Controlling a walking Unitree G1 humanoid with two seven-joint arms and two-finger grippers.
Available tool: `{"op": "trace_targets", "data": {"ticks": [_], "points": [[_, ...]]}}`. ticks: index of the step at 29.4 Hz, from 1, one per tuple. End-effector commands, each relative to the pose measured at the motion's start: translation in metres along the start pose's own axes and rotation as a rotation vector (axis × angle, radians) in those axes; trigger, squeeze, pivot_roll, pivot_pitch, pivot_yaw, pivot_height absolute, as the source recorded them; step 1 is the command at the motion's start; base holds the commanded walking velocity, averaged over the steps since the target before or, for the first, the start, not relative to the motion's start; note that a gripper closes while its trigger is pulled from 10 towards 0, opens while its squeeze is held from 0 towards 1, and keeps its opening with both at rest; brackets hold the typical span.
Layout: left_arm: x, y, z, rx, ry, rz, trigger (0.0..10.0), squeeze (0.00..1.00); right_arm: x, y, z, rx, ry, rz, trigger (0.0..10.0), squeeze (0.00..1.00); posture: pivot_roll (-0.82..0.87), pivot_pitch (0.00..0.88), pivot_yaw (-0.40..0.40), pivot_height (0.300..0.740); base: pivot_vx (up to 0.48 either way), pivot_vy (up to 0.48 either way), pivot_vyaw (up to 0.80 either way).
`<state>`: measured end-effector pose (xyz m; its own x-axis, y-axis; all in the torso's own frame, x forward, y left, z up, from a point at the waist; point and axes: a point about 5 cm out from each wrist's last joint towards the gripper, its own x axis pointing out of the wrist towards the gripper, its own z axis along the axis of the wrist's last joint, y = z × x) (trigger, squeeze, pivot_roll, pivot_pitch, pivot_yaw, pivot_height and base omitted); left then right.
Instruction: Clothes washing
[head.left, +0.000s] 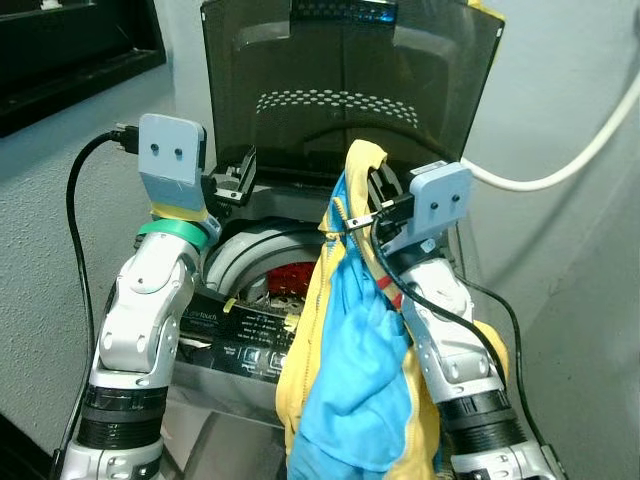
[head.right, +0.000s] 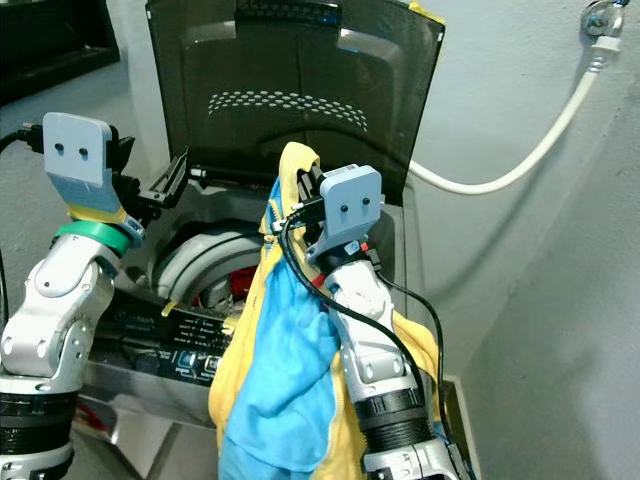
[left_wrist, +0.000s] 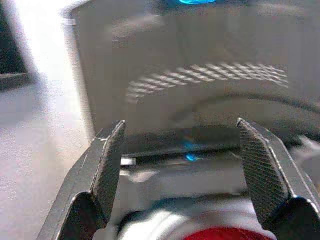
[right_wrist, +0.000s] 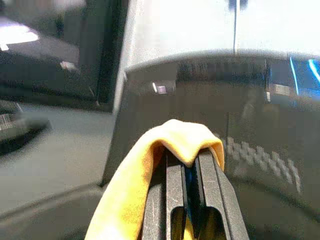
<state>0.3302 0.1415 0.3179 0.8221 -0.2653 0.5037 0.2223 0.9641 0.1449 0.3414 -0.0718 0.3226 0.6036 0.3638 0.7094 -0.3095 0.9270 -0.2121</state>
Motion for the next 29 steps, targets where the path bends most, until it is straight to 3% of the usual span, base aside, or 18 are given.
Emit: {"op": "trace_targets", "data": {"ticks": [1, 2, 4, 5, 6, 8, 11, 12, 14, 17, 21, 24, 25, 27, 28, 29], "points": [[-0.007, -0.016, -0.008, -0.027, 0.051, -0.15, 10.0, 0.0, 0.021, 0.005, 0.025, 0.005, -0.123, 0.043, 10.0, 0.0, 0.02, 0.032, 0.056, 0.74, 0.0, 0.0, 0.0], [-0.007, -0.016, -0.008, -0.027, 0.051, -0.15, 10.0, 0.0, 0.021, 0.005, 0.025, 0.005, -0.123, 0.043, 10.0, 0.0, 0.02, 0.032, 0.056, 0.74, 0.0, 0.0, 0.0], [-0.015, -0.026, -0.004, -0.068, 0.053, -0.286, 10.0, 0.0, 0.035, 0.006, 0.039, 0.02, -0.175, 0.059, 10.0, 0.0, 0.02, 0.035, 0.054, 0.74, 0.0, 0.0, 0.0], [-0.015, -0.026, -0.004, -0.068, 0.053, -0.286, 10.0, 0.0, 0.035, 0.006, 0.039, 0.02, -0.175, 0.059, 10.0, 0.0, 0.02, 0.035, 0.054, 0.74, 0.0, 0.0, 0.0], [-0.029, -0.03, 0.005, -0.098, 0.055, -0.412, 10.0, 0.0, 0.044, 0.005, 0.046, 0.018, -0.206, 0.066, 10.0, 0.0, 0.03, 0.036, 0.054, 0.74, 0.0, 0.0, 0.0], [-0.029, -0.03, 0.005, -0.098, 0.055, -0.412, 10.0, 0.0, 0.044, 0.005, 0.046, 0.018, -0.206, 0.066, 10.0, 0.0, 0.03, 0.036, 0.054, 0.74, 0.0, 0.0, 0.0], [-0.06, -0.031, 0.0, -0.145, 0.149, -0.572, 10.0, 0.0, 0.05, 0.004, 0.051, 0.042, -0.231, 0.063, 10.0, 0.0, 0.05, 0.046, 0.042, 0.74, 0.0, 0.0, 0.0], [-0.06, -0.031, 0.0, -0.145, 0.149, -0.572, 10.0, 0.0, 0.05, 0.004, 0.051, 0.042, -0.231, 0.063, 10.0, 0.0, 0.05, 0.046, 0.042, 0.74, 0.0, 0.0, 0.0], [-0.068, -0.043, -0.008, -0.148, 0.192, -0.68, 10.0, 0.0, 0.054, 0.006, 0.054, 0.075, -0.243, 0.072, 10.0, 0.0, 0.04, 0.05, 0.034, 0.74, 0.0, 0.0, 0.0], [-0.065, -0.07, -0.015, -0.197, 0.214, -0.845, 10.0, 0.0, 0.069, 0.01, 0.067, 0.112, -0.28, 0.1, 10.0, 0.0, 0.03, 0.049, 0.042, 0.74, 0.0, 0.0, 0.0], [-0.062, -0.073, -0.029, -0.175, 0.273, -0.84, 10.0, 0.0, 0.076, 0.009, 0.075, 0.118, -0.309, 0.101, 10.0, 0.0, 0.02, 0.05, 0.046, 0.74, 0.0, 0.0, 0.0], [-0.051, -0.056, -0.056, -0.067, 0.403, -0.641, 10.0, 0.0, 0.077, -0.003, 0.084, 0.126, -0.341, 0.07, 10.0, 0.0, 0.01, 0.052, 0.052, 0.74, 0.0, 0.0, 0.0], [-0.051, -0.056, -0.056, -0.067, 0.403, -0.641, 10.0, 0.0, 0.077, -0.003, 0.084, 0.126, -0.341, 0.07, 10.0, 0.0, 0.01, 0.052, 0.052, 0.74, 0.0, 0.0, 0.0], [-0.039, -0.033, -0.076, 0.039, 0.499, -0.431, 10.0, 0.0, 0.074, -0.014, 0.086, 0.118, -0.346, 0.04, 10.0, 0.0, 0.0, 0.057, 0.053, 0.74, 0.0, 0.0, 0.0], [-0.039, -0.033, -0.076, 0.039, 0.499, -0.431, 10.0, 0.0, 0.074, -0.014, 0.086, 0.118, -0.346, 0.04, 10.0, 0.0, 0.0, 0.057, 0.053, 0.74, 0.0, 0.0, 0.0], [-0.035, -0.023, -0.081, 0.09, 0.518, -0.355, 10.0, 0.0, 0.073, -0.019, 0.085, 0.116, -0.346, 0.031, 10.0, 0.0, 0.0, 0.057, 0.053, 0.74, 0.0, 0.0, 0.0]]}}
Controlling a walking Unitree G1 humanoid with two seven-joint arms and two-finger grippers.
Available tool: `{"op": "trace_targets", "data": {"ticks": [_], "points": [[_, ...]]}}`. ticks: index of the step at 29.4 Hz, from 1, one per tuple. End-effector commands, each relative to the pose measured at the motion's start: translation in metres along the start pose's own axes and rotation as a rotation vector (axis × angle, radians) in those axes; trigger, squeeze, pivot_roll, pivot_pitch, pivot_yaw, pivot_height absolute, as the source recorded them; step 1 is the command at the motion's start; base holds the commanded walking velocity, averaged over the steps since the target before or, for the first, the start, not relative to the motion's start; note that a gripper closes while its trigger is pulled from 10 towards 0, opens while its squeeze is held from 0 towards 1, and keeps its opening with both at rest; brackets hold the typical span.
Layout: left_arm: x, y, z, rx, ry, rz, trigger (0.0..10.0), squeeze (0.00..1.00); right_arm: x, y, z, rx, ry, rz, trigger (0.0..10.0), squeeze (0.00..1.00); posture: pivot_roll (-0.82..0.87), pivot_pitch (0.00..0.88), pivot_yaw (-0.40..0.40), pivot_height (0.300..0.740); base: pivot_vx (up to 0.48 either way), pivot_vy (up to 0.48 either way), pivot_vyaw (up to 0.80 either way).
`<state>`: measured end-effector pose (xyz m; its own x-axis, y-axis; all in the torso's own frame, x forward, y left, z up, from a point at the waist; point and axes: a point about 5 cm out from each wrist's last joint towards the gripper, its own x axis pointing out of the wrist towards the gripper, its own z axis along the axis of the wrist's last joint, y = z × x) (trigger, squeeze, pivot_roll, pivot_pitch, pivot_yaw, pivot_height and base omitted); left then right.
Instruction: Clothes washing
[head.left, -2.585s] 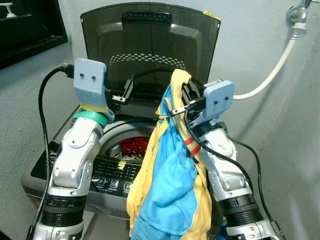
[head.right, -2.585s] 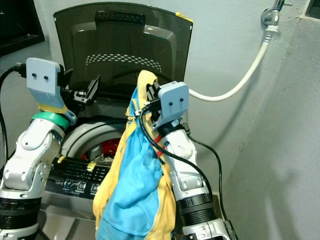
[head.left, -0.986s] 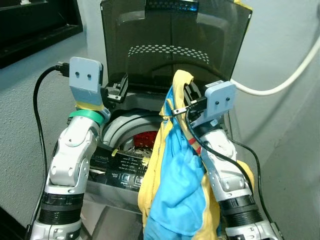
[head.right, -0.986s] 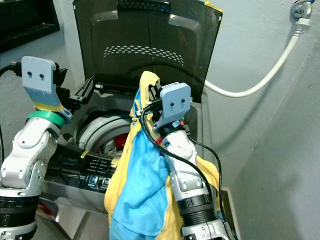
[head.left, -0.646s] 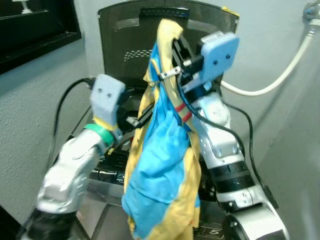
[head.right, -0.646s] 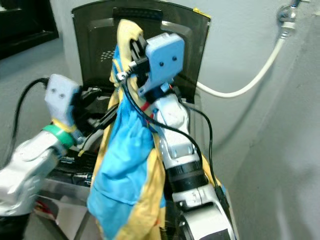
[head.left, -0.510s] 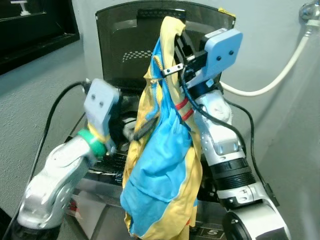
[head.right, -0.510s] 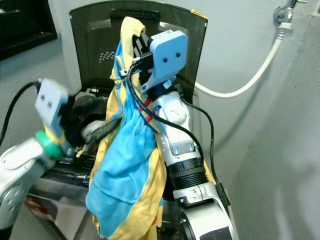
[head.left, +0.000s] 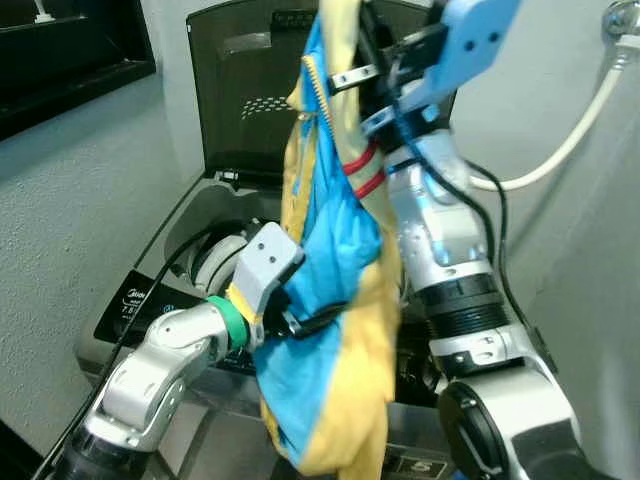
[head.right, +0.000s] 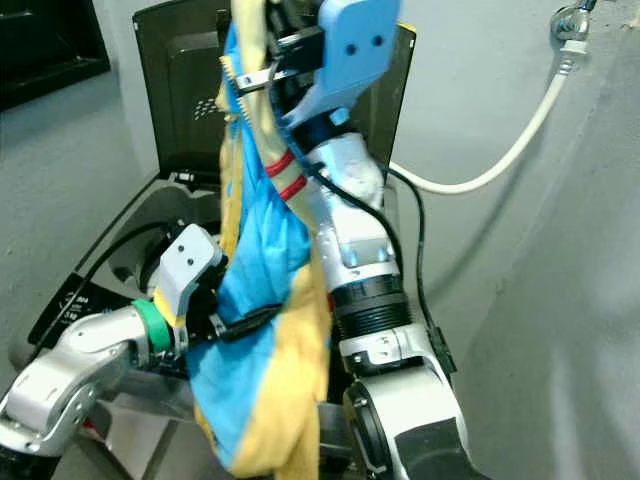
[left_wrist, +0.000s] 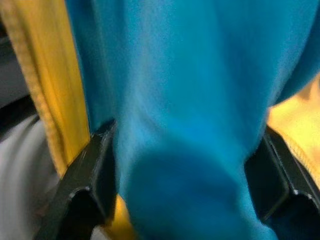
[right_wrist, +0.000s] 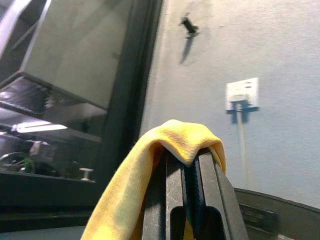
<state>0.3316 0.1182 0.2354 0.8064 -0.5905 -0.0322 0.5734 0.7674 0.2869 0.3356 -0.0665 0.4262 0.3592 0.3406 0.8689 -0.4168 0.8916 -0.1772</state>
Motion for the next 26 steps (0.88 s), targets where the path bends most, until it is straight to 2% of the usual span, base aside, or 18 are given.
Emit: {"op": "trace_targets", "data": {"ticks": [1, 2, 3, 4, 5, 6, 10, 11, 12, 14, 16, 18, 19, 20, 21, 24, 25, 26], "points": [[0.001, 0.027, -0.013, 0.054, 0.094, 0.193, 10.0, 0.0, 0.002, -0.008, 0.011, -0.009, -0.049, -0.017, 10.0, 0.0, 0.0, 0.057, 0.053, 0.74, 0.0, 0.0, 0.0], [0.001, 0.027, -0.013, 0.054, 0.094, 0.193, 10.0, 0.0, 0.002, -0.008, 0.011, -0.009, -0.049, -0.017, 10.0, 0.0, 0.0, 0.057, 0.053, 0.74, 0.0, 0.0, 0.0], [-0.001, 0.055, -0.007, 0.152, 0.088, 0.347, 10.0, 0.0, -0.007, -0.018, 0.008, -0.035, -0.027, -0.042, 10.0, 0.0, 0.0, 0.057, 0.056, 0.74, 0.0, 0.0, 0.0], [-0.005, 0.072, 0.001, 0.195, 0.063, 0.429, 10.0, 0.0, -0.013, -0.024, 0.005, -0.047, -0.007, -0.057, 10.0, 0.0, 0.0, 0.059, 0.058, 0.74, 0.0, 0.0, 0.0], [-0.005, 0.072, 0.001, 0.195, 0.063, 0.429, 10.0, 0.0, -0.013, -0.024, 0.005, -0.047, -0.007, -0.057, 10.0, 0.0, 0.0, 0.059, 0.058, 0.74, 0.0, 0.0, 0.0], [-0.011, 0.094, 0.014, 0.253, 0.026, 0.521, 10.0, 0.0, -0.022, -0.029, -0.001, -0.062, 0.025, -0.071, 10.0, 0.0, 0.0, 0.059, 0.06, 0.74, 0.0, 0.0, 0.0], [-0.018, 0.112, 0.027, 0.322, -0.003, 0.596, 10.0, 0.0, -0.032, -0.031, -0.01, -0.075, 0.069, -0.069, 10.0, 0.0, 0.0, 0.059, 0.061, 0.74, 0.0, 0.0, 0.0], [-0.025, 0.128, 0.041, 0.395, -0.036, 0.669, 10.0, 0.0, -0.044, -0.03, -0.021, -0.085, 0.13, -0.046, 10.0, 0.0, 0.0, 0.064, 0.061, 0.74, 0.0, 0.0, 0.0], [-0.025, 0.128, 0.041, 0.395, -0.036, 0.669, 10.0, 0.0, -0.044, -0.03, -0.021, -0.085, 0.13, -0.046, 10.0, 0.0, 0.0, 0.064, 0.061, 0.74, 0.0, 0.0, 0.0], [-0.038, 0.152, 0.069, 0.479, -0.108, 0.759, 10.0, 0.0, -0.079, -0.013, -0.05, -0.07, 0.29, 0.074, 10.0, 0.0, 0.0, 0.066, 0.064, 0.74, 0.0, 0.0, 0.0], [-0.038, 0.152, 0.069, 0.479, -0.108, 0.759, 10.0, 0.0, -0.079, -0.013, -0.05, -0.07, 0.29, 0.074, 10.0, 0.0, 0.0, 0.066, 0.064, 0.74, 0.0, 0.0, 0.0], [-0.037, 0.159, 0.079, 0.469, -0.139, 0.739, 10.0, 0.0, -0.109, 0.015, -0.07, -0.041, 0.401, 0.195, 10.0, 0.0, -0.01, 0.068, 0.072, 0.74, 0.0, 0.0, 0.0], [-0.037, 0.159, 0.079, 0.469, -0.139, 0.739, 10.0, 0.0, -0.109, 0.015, -0.07, -0.041, 0.401, 0.195, 10.0, 0.0, -0.01, 0.068, 0.072, 0.74, 0.0, 0.0, 0.0], [-0.017, 0.141, 0.057, 0.246, -0.078, 0.483, 10.0, 0.0, -0.113, 0.035, -0.075, -0.012, 0.407, 0.207, 10.0, 0.0, -0.02, 0.062, 0.08, 0.74, 0.0, 0.0, 0.0], [-0.017, 0.141, 0.057, 0.246, -0.078, 0.483, 10.0, 0.0, -0.113, 0.035, -0.075, -0.012, 0.407, 0.207, 10.0, 0.0, -0.02, 0.062, 0.08, 0.74, 0.0, 0.0, 0.0], [-0.005, 0.125, 0.045, 0.152, -0.056, 0.335, 10.0, 0.0, -0.108, 0.041, -0.073, -0.004, 0.388, 0.197, 10.0, 0.0, -0.03, 0.064, 0.078, 0.74, 0.0, 0.0, 0.0], [0.0, 0.11, 0.042, 0.08, -0.077, 0.24, 10.0, 0.0, -0.102, 0.041, -0.072, 0.003, 0.372, 0.181, 10.0, 0.0, -0.03, 0.059, 0.079, 0.74, 0.0, 0.0, 0.0], [0.006, 0.084, 0.04, -0.036, -0.118, 0.065, 10.0, 0.0, -0.094, 0.041, -0.069, 0.011, 0.348, 0.165, 10.0, 0.0, -0.03, 0.057, 0.076, 0.74, 0.0, 0.0, 0.0]]}}
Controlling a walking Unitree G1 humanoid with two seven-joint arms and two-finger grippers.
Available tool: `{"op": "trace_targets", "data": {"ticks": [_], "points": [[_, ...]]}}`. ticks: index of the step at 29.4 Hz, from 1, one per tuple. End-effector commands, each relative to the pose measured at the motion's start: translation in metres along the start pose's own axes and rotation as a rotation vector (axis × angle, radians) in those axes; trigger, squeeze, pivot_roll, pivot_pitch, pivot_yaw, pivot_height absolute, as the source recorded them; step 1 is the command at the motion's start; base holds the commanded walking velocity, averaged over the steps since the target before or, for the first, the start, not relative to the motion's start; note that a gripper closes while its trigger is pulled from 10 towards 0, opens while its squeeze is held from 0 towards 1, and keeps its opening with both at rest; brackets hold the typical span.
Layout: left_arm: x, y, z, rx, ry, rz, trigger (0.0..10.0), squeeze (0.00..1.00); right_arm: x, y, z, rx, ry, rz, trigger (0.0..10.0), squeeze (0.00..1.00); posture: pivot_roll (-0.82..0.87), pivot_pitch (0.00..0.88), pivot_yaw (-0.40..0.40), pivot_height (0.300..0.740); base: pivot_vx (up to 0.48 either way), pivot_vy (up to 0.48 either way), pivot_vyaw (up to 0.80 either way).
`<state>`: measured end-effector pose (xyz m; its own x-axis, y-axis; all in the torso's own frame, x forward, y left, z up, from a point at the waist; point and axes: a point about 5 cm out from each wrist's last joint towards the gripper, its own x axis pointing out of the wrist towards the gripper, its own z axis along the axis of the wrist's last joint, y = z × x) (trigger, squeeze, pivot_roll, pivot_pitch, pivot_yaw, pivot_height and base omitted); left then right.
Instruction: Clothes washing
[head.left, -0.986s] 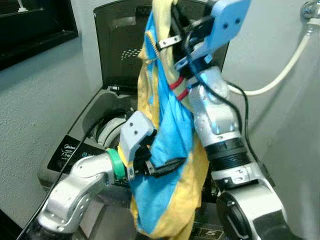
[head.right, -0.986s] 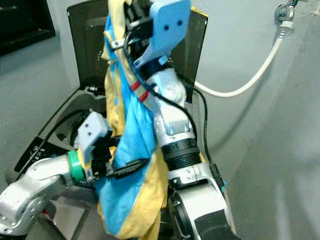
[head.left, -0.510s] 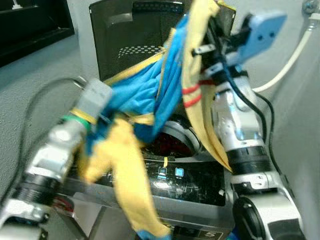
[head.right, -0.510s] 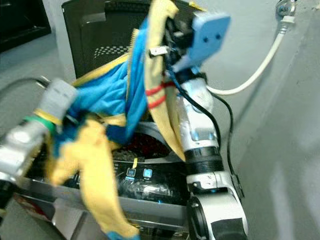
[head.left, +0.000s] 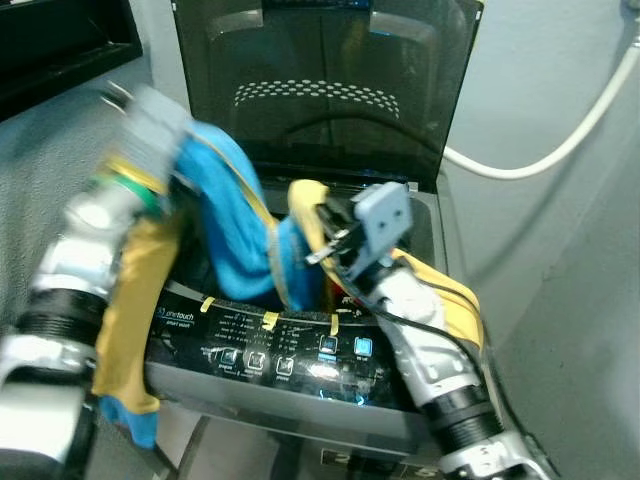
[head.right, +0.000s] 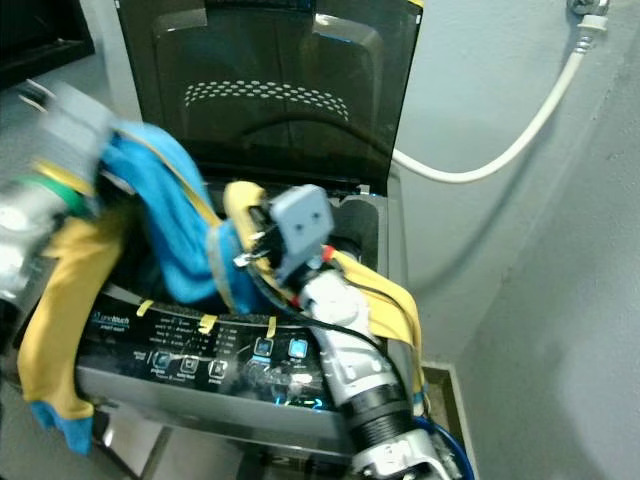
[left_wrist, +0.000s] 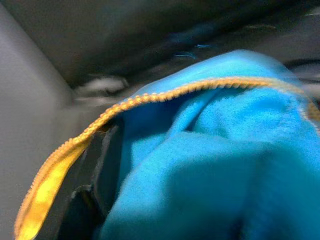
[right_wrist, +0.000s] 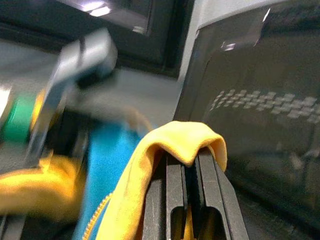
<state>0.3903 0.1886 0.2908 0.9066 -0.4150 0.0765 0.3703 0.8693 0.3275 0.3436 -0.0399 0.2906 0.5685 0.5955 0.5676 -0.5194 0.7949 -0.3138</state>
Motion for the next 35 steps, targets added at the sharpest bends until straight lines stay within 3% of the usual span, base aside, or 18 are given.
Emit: {"op": "trace_targets", "data": {"ticks": [1, 3, 6, 13, 16, 17, 19, 20, 21, 23, 29, 35], "points": [[-0.002, -0.019, 0.014, -0.096, -0.071, -0.157, 10.0, 0.0, 0.007, -0.005, 0.013, 0.0, -0.057, -0.032, 10.0, 0.0, -0.03, 0.057, 0.076, 0.74, 0.0, 0.0, 0.0], [-0.013, -0.045, 0.018, -0.117, -0.122, -0.315, 10.0, 0.0, 0.01, -0.006, 0.018, 0.001, -0.078, -0.027, 10.0, 0.0, -0.04, 0.054, 0.078, 0.74, 0.0, 0.0, 0.0], [-0.02, -0.055, 0.019, -0.095, -0.151, -0.372, 10.0, 0.0, 0.01, -0.007, 0.022, 0.003, -0.087, -0.022, 10.0, 0.0, -0.04, 0.06, 0.078, 0.74, 0.0, 0.0, 0.0], [-0.034, -0.055, 0.013, -0.068, -0.144, -0.247, 10.0, 0.0, 0.005, -0.014, 0.023, -0.002, -0.086, -0.06, 10.0, 0.0, 0.0, 0.057, 0.073, 0.74, 0.0, 0.0, 0.0], [-0.052, -0.057, 0.015, -0.074, -0.164, -0.235, 10.0, 0.0, 0.006, -0.016, 0.025, 0.005, -0.092, -0.075, 10.0, 0.0, 0.02, 0.063, 0.07, 0.74, 0.0, 0.0, 0.0], [-0.052, -0.057, 0.015, -0.074, -0.164, -0.235, 10.0, 0.0, 0.006, -0.016, 0.025, 0.005, -0.092, -0.075, 10.0, 0.0, 0.02, 0.063, 0.07, 0.74, 0.0, 0.0, 0.0], [-0.066, -0.066, 0.023, -0.11, -0.21, -0.317, 10.0, 0.0, 0.011, -0.015, 0.03, 0.012, -0.114, -0.059, 10.0, 0.0, 0.02, 0.065, 0.068, 0.74, 0.0, 0.0, 0.0], [-0.066, -0.066, 0.023, -0.11, -0.21, -0.317, 10.0, 0.0, 0.011, -0.015, 0.03, 0.012, -0.114, -0.059, 10.0, 0.0, 0.02, 0.065, 0.068, 0.74, 0.0, 0.0, 0.0], [-0.075, -0.081, 0.03, -0.12, -0.245, -0.431, 10.0, 0.0, 0.021, -0.01, 0.045, 0.024, -0.172, -0.01, 10.0, 0.0, 0.03, 0.067, 0.066, 0.74, 0.0, 0.0, 0.0], [-0.08, -0.089, 0.033, -0.115, -0.255, -0.482, 10.0, 0.0, 0.027, -0.007, 0.055, 0.032, -0.208, 0.022, 10.0, 0.0, 0.03, 0.066, 0.065, 0.74, 0.0, 0.0, 0.0], [-0.076, -0.109, 0.03, -0.117, -0.255, -0.55, 10.0, 0.0, 0.046, 0.001, 0.086, 0.108, -0.313, 0.139, 10.0, 0.0, 0.02, 0.063, 0.06, 0.74, 0.0, 0.0, 0.0], [-0.045, -0.114, 0.024, -0.135, -0.235, -0.445, 10.0, 0.0, 0.057, 0.008, 0.105, 0.196, -0.385, 0.246, 10.0, 0.0, 0.02, 0.061, 0.055, 0.74, 0.0, 0.0, 0.0]]}}
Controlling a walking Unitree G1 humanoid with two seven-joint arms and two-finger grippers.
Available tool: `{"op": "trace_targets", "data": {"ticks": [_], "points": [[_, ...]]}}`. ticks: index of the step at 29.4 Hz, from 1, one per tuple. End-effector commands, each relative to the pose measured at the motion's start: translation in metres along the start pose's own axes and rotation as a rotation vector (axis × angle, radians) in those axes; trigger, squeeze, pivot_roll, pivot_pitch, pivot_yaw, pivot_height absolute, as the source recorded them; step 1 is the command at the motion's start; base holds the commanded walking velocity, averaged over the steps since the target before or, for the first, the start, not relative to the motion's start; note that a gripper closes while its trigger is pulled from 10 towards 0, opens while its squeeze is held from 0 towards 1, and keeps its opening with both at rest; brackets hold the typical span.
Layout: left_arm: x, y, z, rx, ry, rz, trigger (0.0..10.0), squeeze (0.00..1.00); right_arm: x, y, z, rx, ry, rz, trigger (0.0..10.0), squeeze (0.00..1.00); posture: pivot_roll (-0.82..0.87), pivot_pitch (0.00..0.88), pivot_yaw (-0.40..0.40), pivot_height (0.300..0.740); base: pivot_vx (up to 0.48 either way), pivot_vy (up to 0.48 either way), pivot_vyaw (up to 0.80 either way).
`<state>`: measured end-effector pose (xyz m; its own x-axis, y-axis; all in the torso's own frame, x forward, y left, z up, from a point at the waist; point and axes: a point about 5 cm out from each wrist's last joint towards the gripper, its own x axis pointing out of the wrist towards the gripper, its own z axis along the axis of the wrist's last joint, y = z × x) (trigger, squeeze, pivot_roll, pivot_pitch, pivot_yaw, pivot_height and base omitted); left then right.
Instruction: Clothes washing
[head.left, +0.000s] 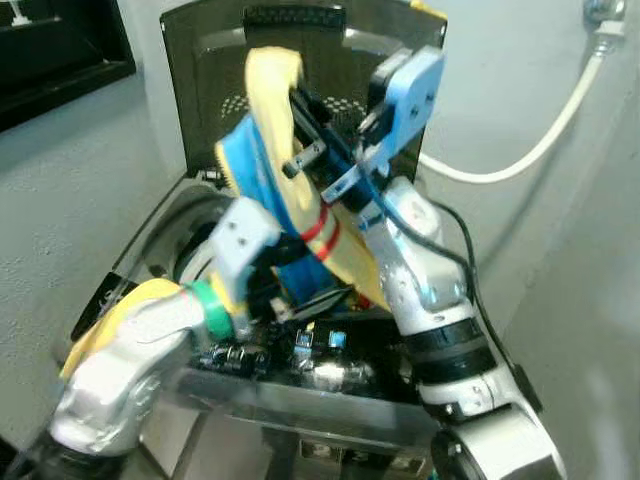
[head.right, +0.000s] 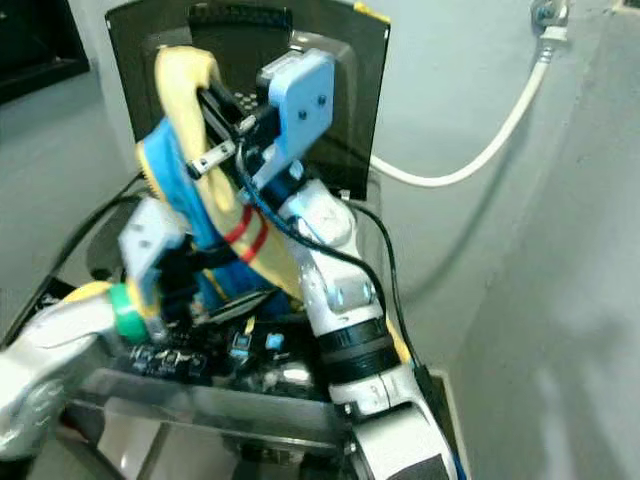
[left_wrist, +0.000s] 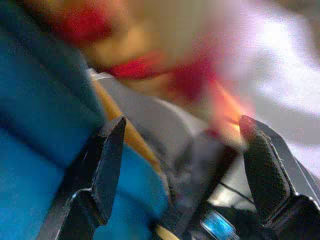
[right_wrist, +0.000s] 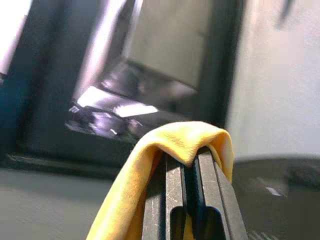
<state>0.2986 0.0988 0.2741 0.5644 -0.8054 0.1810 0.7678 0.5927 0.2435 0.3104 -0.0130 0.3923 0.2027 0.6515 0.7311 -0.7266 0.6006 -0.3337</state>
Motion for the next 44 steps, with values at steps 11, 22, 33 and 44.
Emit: {"op": "trace_targets", "data": {"ticks": [11, 22, 33, 44], "points": [[0.038, 0.055, 0.002, 0.016, -0.047, 0.207, 10.0, 0.0, 0.031, 0.003, -0.002, 0.198, -0.093, 0.144, 10.0, 0.0, -0.02, 0.052, 0.054, 0.74, 0.0, 0.0, 0.0], [0.004, 0.127, 0.045, 0.207, -0.132, 0.745, 10.0, 0.0, 0.033, -0.01, -0.009, 0.189, -0.072, 0.11, 10.0, 0.0, -0.02, 0.053, 0.054, 0.74, 0.0, 0.0, 0.0], [-0.056, 0.145, 0.015, 0.298, 0.084, 0.865, 10.0, 0.0, -0.065, -0.037, -0.087, -0.147, 0.444, -0.043, 10.0, 0.0, 0.0, 0.075, 0.055, 0.74, 0.0, 0.0, 0.0], [-0.029, 0.088, 0.003, 0.001, 0.03, 0.372, 10.0, 0.1, -0.083, -0.022, -0.099, -0.318, 0.504, -0.12, 10.0, 1.0, 0.01, 0.083, 0.062, 0.74, 0.0, 0.0, 0.0]]}}
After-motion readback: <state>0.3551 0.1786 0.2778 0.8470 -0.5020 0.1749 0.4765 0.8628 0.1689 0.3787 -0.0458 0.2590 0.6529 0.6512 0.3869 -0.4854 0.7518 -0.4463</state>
